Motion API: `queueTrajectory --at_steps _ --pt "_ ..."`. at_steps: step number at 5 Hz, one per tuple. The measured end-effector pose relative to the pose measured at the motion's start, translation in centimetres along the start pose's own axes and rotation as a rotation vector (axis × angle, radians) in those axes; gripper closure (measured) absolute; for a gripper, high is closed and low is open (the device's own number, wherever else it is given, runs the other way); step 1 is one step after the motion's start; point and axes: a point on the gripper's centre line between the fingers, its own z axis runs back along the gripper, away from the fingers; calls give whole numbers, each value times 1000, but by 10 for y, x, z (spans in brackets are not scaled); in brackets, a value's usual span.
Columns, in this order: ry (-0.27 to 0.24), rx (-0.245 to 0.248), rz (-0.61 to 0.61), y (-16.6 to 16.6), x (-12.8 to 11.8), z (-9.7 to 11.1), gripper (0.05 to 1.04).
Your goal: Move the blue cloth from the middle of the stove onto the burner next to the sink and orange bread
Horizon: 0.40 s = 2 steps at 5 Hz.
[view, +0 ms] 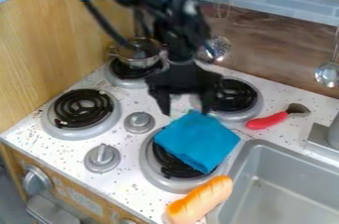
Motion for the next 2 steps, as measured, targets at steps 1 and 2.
queueTrajectory --at_steps 1,2 --pt "10 -17 -27 24 -7 31 78" --pt "29 1 -88 67 -20 69 79"
